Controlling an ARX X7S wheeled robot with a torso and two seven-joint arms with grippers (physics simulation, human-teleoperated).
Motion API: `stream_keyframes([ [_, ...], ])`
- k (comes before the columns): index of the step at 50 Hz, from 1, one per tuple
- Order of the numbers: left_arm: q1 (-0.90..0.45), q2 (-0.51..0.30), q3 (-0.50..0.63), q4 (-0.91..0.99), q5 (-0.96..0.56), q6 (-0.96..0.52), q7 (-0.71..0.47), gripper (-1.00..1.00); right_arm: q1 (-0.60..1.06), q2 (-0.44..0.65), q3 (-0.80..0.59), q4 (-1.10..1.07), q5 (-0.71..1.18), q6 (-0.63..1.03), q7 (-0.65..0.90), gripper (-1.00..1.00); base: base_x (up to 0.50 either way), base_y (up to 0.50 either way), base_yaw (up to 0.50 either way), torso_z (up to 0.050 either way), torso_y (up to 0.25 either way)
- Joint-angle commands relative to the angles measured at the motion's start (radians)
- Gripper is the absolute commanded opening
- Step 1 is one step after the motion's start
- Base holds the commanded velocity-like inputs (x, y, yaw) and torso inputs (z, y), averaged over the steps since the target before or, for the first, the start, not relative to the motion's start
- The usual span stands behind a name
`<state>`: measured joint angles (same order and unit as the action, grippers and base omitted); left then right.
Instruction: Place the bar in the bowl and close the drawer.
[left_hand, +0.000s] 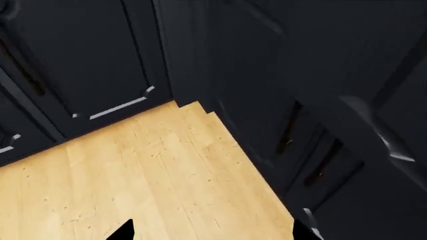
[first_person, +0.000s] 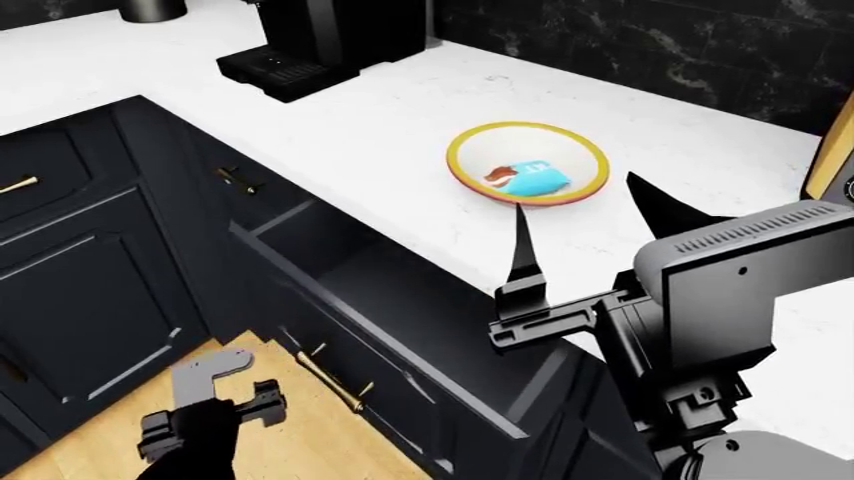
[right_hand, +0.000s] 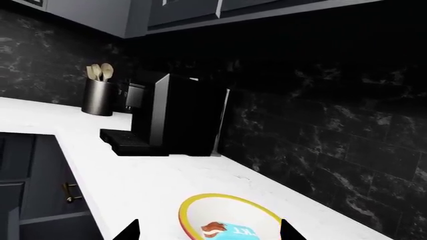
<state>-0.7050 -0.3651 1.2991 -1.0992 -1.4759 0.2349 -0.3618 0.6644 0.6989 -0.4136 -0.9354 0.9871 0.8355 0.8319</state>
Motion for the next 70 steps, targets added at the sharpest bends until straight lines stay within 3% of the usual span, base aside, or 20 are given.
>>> stream_keyframes([
  [1, 0.108, -0.156, -0.076, 0.182, -0.025, 0.070, -0.099, 1.00, 0.002, 0.001, -0.006, -0.003, 0.001, -0.003, 0.004, 1.00, 0.00, 0.00, 0.00, 0.000, 0.000],
  [9, 0.167, -0.266, -0.104, 0.343, -0.031, 0.129, -0.188, 1.00, 0.018, -0.003, -0.014, -0.010, 0.015, 0.011, 0.015, 1.00, 0.00, 0.00, 0.00, 0.000, 0.000],
  [17, 0.221, -0.467, -0.128, 0.647, 0.023, 0.234, -0.378, 1.00, 0.085, -0.026, -0.036, -0.026, 0.074, 0.071, 0.053, 1.00, 0.00, 0.00, 0.00, 0.000, 0.000],
  [22, 0.242, -0.570, -0.138, 0.801, 0.068, 0.282, -0.473, 1.00, 0.146, -0.067, -0.055, -0.020, 0.193, 0.118, 0.084, 1.00, 0.00, 0.00, 0.00, 0.000, 0.000],
  [27, 0.246, -0.618, -0.142, 0.878, 0.099, 0.302, -0.519, 1.00, 0.216, -0.136, -0.095, 0.028, 0.315, 0.172, 0.131, 1.00, 0.00, 0.00, 0.00, 0.000, 0.000],
  [37, 0.243, -0.655, -0.149, 0.939, 0.125, 0.311, -0.552, 1.00, 0.295, -0.235, -0.163, 0.158, 0.400, 0.224, 0.135, 1.00, 0.00, 0.00, 0.00, 0.000, 0.000],
  [70, 0.254, -0.670, -0.161, 0.962, 0.137, 0.315, -0.562, 1.00, 0.278, -0.448, -0.362, 0.324, 0.206, 0.155, -0.072, 1.00, 0.00, 0.00, 0.00, 0.000, 0.000],
])
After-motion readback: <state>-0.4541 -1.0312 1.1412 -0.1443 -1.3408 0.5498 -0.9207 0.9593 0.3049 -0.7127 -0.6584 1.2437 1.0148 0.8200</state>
